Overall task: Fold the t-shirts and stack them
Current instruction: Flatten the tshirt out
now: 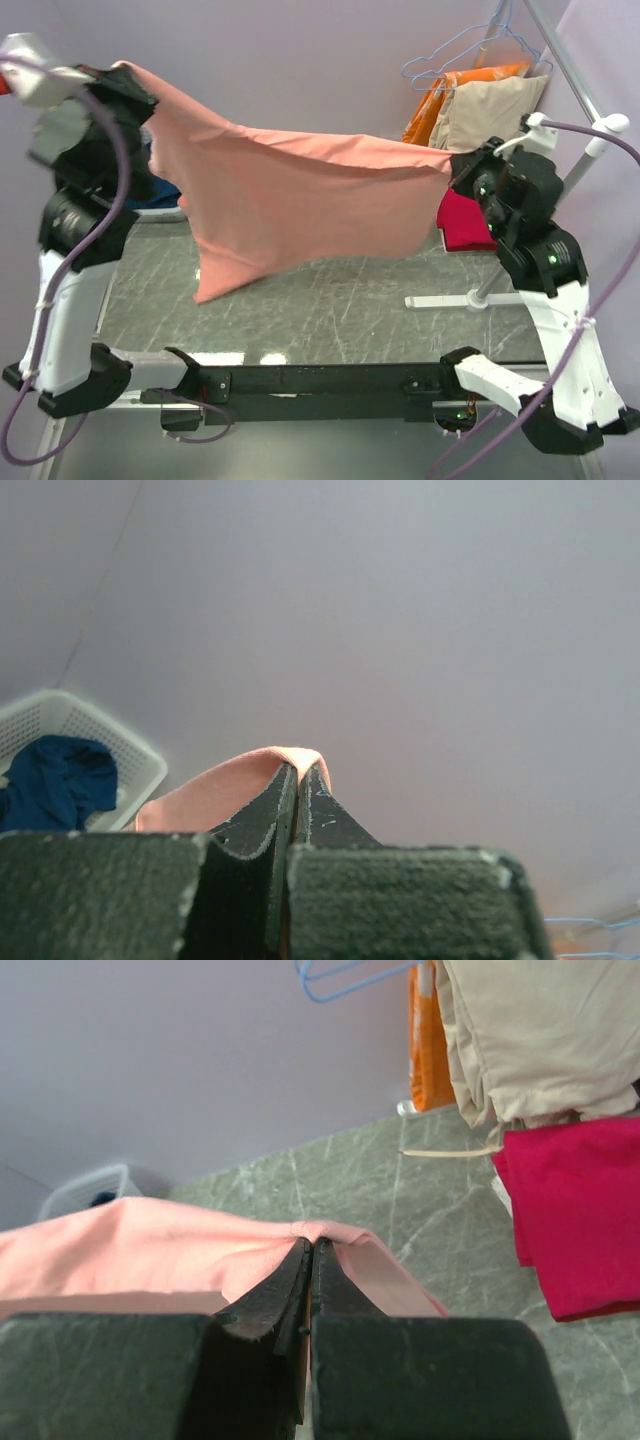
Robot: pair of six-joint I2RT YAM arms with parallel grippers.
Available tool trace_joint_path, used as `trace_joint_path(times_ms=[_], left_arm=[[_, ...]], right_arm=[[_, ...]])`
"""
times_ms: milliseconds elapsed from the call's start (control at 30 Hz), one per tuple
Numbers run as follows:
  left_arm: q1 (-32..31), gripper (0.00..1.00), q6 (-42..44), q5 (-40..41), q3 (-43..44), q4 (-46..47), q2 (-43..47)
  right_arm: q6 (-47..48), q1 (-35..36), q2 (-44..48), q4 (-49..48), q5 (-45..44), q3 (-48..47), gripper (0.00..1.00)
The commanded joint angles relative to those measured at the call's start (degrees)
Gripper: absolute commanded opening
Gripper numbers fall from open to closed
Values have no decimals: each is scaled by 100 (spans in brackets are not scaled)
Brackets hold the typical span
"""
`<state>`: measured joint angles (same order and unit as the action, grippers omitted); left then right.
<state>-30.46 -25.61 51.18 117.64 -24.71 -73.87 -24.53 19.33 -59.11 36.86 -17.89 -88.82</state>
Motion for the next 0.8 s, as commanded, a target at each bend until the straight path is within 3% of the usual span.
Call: trace_joint_path(times_ms=[0,433,633,767], left_arm=[[22,1,91,-134,452,213,837],[31,1,-24,-653,988,-755,1867],[22,1,284,-688,997,-535,1525],[31,1,258,-828,682,-623,919]], right_arm=[[89,-44,593,-180,189,-233,0],[72,-44,1613,260,954,-408,0],[72,-44,1368,129,1033,-646,0],[-60,-35,1244,-222,893,150,0]])
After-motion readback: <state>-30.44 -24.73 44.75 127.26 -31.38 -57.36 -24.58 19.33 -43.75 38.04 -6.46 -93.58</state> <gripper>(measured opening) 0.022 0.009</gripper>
